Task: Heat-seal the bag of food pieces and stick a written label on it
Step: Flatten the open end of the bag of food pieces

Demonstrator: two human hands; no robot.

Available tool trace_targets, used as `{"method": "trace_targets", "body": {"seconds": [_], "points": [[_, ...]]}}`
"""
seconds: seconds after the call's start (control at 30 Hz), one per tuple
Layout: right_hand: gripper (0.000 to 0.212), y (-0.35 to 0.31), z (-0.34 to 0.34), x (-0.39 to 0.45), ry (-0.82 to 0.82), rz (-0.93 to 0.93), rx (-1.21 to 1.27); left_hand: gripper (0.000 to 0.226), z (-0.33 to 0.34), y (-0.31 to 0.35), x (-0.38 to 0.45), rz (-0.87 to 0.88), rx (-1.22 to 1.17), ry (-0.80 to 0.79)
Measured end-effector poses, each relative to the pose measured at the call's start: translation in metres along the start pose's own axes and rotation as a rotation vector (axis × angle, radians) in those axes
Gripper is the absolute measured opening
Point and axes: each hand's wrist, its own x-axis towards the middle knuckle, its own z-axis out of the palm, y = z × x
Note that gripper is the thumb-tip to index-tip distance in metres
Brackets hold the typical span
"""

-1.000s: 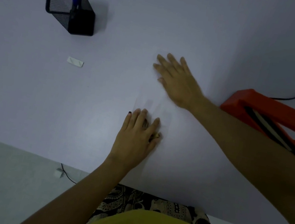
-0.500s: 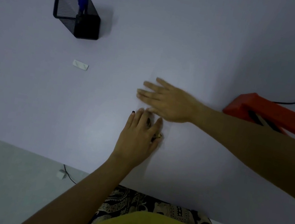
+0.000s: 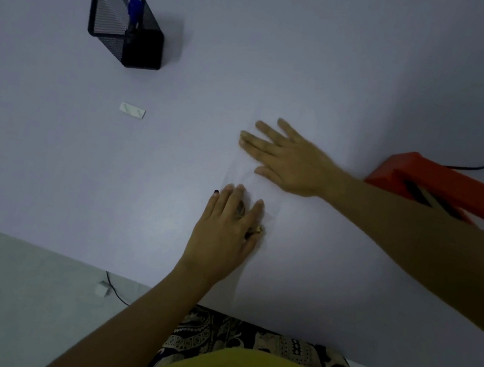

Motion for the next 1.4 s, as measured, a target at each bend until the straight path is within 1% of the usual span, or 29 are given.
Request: {"method": "trace_targets", "body": {"seconds": [0.1,0.2,0.23,0.3,0.33,0.37,0.47,0.53,0.6,0.7,0.77,0.8,0.9,0.93,1.07,1.17,1.27,1.33,1.4], "points": [[0.057,0.027,-0.006,0.004,0.003,0.058,0.018,0.054,0.0,0.0,0.0,0.001,-0.005,-0.005],[0.057,0.054,-0.011,0.007,-0.038,0.147,-0.012,0.055,0.0,0.0,0.0,0.0,-0.003,-0.011],[0.058,0.058,-0.012,0.008,-0.025,0.222,-0.002,0.055,-0.001,0.001,0.0,-0.002,-0.006,-0.007],[0.059,0.054,-0.017,0.01,0.036,0.457,0.062,0.052,0.0,0.002,0.001,-0.015,-0.011,0.003],[0.06,0.048,-0.02,0.01,0.062,0.53,0.09,0.052,0.0,0.003,0.0,-0.024,-0.009,0.01],[0.061,0.038,-0.019,0.008,0.077,0.533,0.101,0.052,0.001,0.004,0.0,-0.03,-0.008,0.016],[0.06,-0.012,-0.006,-0.008,0.083,0.358,0.074,0.053,0.002,0.006,0.001,-0.044,-0.014,0.013],[0.058,-0.041,0.006,-0.026,0.077,0.307,0.072,0.053,0.003,0.006,0.0,-0.051,-0.016,0.02],[0.056,-0.054,0.015,-0.043,0.066,0.327,0.093,0.054,0.004,0.005,0.0,-0.046,-0.007,0.031],[0.054,-0.051,0.019,-0.064,0.054,0.453,0.131,0.055,0.003,0.004,0.001,-0.044,0.011,0.035],[0.053,-0.05,0.016,-0.071,0.061,0.505,0.146,0.055,0.002,0.005,0.002,-0.043,0.016,0.036],[0.051,-0.053,0.015,-0.073,0.067,0.491,0.147,0.055,0.002,0.006,0.002,-0.041,0.018,0.034],[0.049,-0.069,0.021,-0.073,0.081,0.341,0.133,0.054,0.001,0.005,0.002,-0.039,0.029,0.035],[0.049,-0.074,0.021,-0.073,0.084,0.32,0.143,0.054,0.001,0.006,0.002,-0.038,0.032,0.035],[0.049,-0.081,0.026,-0.076,0.085,0.369,0.173,0.054,-0.004,0.003,0.006,-0.026,0.018,0.023],[0.05,-0.083,0.029,-0.075,0.092,0.381,0.17,0.04,-0.012,-0.008,0.02,-0.061,-0.089,0.055],[0.051,-0.083,0.029,-0.075,0.102,0.377,0.168,0.028,-0.02,-0.019,0.034,-0.191,-0.304,0.127],[0.05,-0.081,0.027,-0.075,0.106,0.367,0.162,0.028,-0.026,-0.022,0.044,-0.312,-0.454,0.185],[0.051,-0.082,0.024,-0.076,0.099,0.359,0.149,0.035,-0.032,-0.021,0.055,-0.392,-0.568,0.192]]}}
